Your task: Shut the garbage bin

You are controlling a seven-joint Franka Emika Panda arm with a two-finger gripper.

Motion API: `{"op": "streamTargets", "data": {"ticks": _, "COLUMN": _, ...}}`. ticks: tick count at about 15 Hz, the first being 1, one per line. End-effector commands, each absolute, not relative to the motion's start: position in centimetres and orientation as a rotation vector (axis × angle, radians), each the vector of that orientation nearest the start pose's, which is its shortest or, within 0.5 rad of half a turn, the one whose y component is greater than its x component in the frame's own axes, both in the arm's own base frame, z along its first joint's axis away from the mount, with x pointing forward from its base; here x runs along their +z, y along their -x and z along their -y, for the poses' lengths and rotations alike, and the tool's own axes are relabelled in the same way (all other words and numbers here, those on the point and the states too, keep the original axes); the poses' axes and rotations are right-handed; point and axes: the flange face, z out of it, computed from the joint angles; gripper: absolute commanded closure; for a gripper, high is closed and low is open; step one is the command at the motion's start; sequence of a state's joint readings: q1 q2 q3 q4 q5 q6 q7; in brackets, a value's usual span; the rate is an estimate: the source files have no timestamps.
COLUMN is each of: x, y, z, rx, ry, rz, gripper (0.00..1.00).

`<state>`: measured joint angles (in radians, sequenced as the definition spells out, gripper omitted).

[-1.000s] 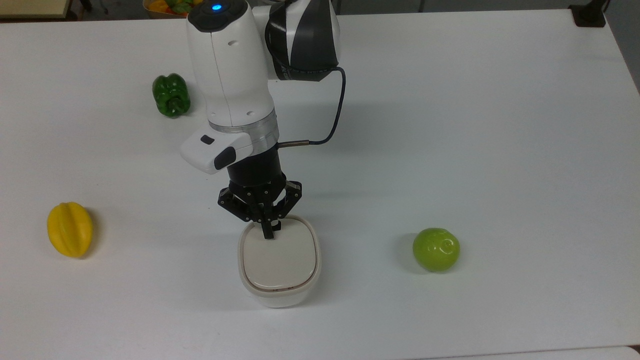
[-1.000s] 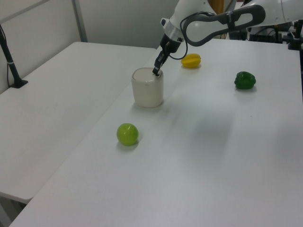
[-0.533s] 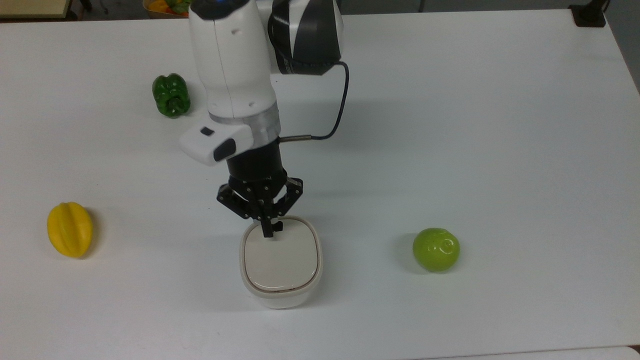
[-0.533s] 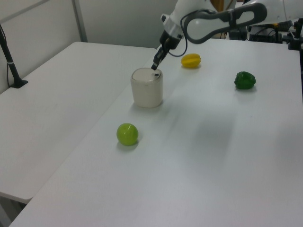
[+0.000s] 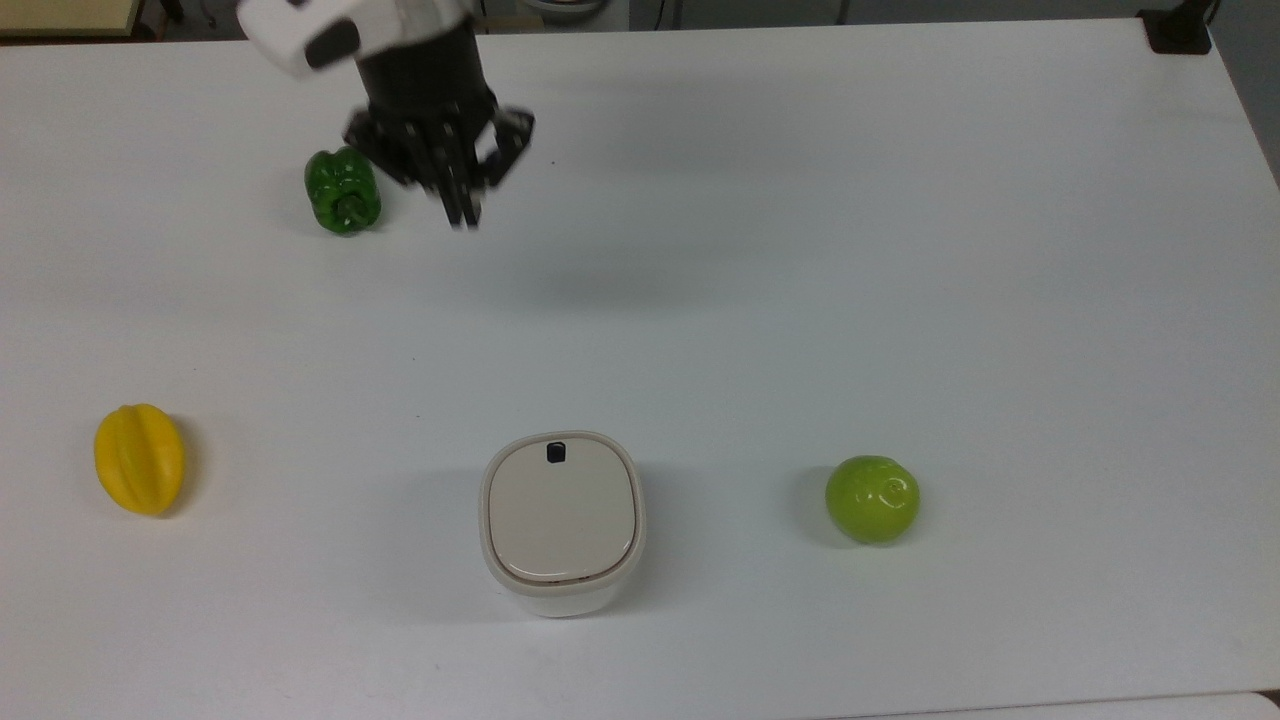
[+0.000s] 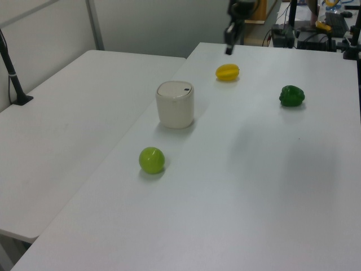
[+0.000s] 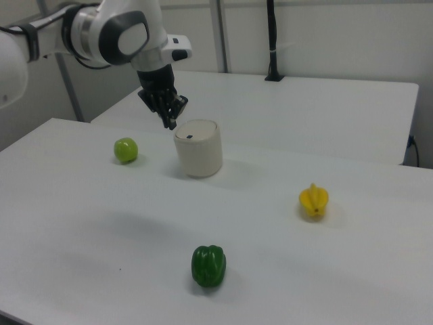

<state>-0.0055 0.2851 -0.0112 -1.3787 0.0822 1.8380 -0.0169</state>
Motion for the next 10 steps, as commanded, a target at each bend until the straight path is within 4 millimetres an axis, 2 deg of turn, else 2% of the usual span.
{"op": "streamTargets", "data": {"ticks": 1, "x": 58.1, "y": -61.9, "z": 1.7, "rx": -0.082, "ry": 3.14, "rz": -0.053, "gripper": 0.0}}
{"op": "streamTargets", "data": {"ticks": 6, "x": 60.3, "y": -58.3, "z": 3.2, "rx": -0.075, "ry": 3.14, "rz": -0.101, "gripper": 0.0}}
{"op": "streamTargets", "data": {"ticks": 8, "x": 60.4, "y": -57.5, "z": 3.1, "rx": -0.006, "ry": 3.118, "rz": -0.109, "gripper": 0.0}}
{"op": "streamTargets", "data": {"ticks": 10, "x": 61.2, "y": -56.9, "z": 3.6, "rx": -0.012, "ry": 3.085, "rz": -0.146, "gripper": 0.0}}
